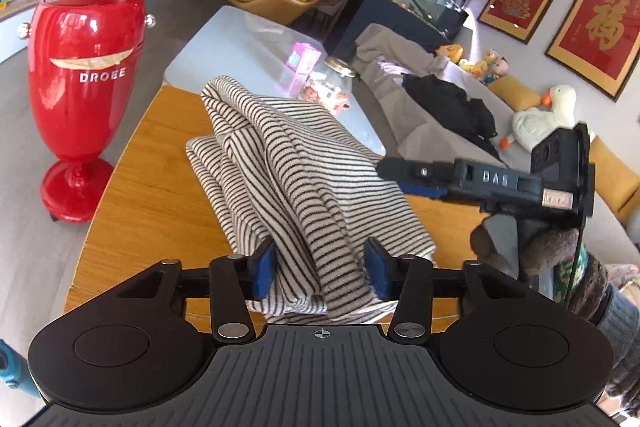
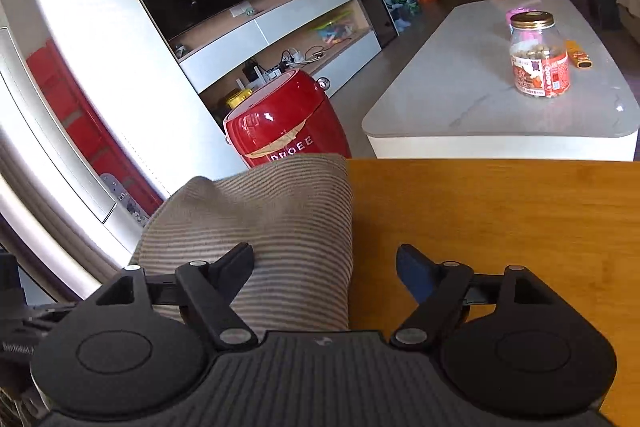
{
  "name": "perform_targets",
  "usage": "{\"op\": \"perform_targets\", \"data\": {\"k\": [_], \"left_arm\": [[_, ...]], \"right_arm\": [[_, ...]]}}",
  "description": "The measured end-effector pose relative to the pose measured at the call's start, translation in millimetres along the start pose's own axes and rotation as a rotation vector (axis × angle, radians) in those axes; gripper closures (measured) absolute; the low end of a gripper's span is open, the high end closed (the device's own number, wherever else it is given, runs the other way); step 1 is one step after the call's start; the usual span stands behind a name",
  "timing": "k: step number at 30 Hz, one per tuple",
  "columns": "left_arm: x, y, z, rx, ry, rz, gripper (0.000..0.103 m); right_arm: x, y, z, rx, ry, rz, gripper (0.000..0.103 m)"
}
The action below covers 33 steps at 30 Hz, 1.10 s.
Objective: Fold clothes
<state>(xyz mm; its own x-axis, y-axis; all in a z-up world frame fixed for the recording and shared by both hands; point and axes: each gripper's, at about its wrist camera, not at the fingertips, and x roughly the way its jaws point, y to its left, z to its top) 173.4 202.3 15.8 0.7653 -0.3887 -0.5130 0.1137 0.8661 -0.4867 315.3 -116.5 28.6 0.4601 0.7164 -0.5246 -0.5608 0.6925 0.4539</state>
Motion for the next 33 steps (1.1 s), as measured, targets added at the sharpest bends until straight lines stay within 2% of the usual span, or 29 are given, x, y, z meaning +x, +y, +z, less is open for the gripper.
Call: {"op": "perform_targets", "data": {"k": [3,5,10,11,14,16,18,20,24,26,28,31,33], "left_arm": [[-7.3,-0.5,6.6,-0.082,-0.018,-0.114,0.060],[-5.4,-3.9,2.0,-0.068,-0.004,-0.113,0.059],[9.7,-3.5,-24.0,-0.013,0.090,0.017,0.059],[5.7,-5.8,-23.4,-0.002,0.086,0.021,0.059],[-18.8,-20.1,-13.3,0.056,-0.001,0.051,0.053],[-38.3,-35.4,-1.7,0.103,-0.090,0.043,0.047],[-39.8,-48.2,8.0,0.146,-0.129,0.020,0.036],[-40.6,-60.6,17.6,0.187,-0.166,-0.002,0.033],[11.9,-44.8,18.8,0.183,-0.066,0.067,0.042],[38.6,-34.1,18.0,0.177,-0.015,0.107,0.045],[39.5,-32.3,16.8,0.191,-0.025,0.109,0.045],[40.3,-29.6,16.7,0.203,-0.032,0.107,0.044],[40.2,-26.6,16.9,0.203,-0.030,0.098,0.044]], "right_arm": [[-12.7,2.6,-10.6,-0.017,-0.006,0.013,0.023],[-18.5,7.0,-14.6,-0.038,-0.012,0.021,0.023],[-13.5,23.2,-23.6,-0.148,0.015,-0.075,0.018],[-14.6,25.1,-25.7,-0.153,0.011,-0.087,0.018],[-17.4,29.2,-28.7,-0.146,0.008,-0.115,0.018],[-20.0,36.1,-31.8,-0.179,-0.007,-0.138,0.018],[-23.2,44.2,-35.4,-0.221,-0.026,-0.165,0.018],[-27.2,52.4,-38.9,-0.255,-0.049,-0.183,0.018],[-40.9,70.4,-49.2,-0.312,-0.080,-0.149,0.018],[-43.0,77.0,-52.7,-0.322,-0.051,-0.102,0.021],[-38.3,79.8,-57.4,-0.318,-0.004,-0.079,0.023],[-23.9,78.1,-64.0,-0.346,0.030,-0.130,0.023],[-19.4,74.7,-61.7,-0.307,0.033,-0.120,0.023]]}}
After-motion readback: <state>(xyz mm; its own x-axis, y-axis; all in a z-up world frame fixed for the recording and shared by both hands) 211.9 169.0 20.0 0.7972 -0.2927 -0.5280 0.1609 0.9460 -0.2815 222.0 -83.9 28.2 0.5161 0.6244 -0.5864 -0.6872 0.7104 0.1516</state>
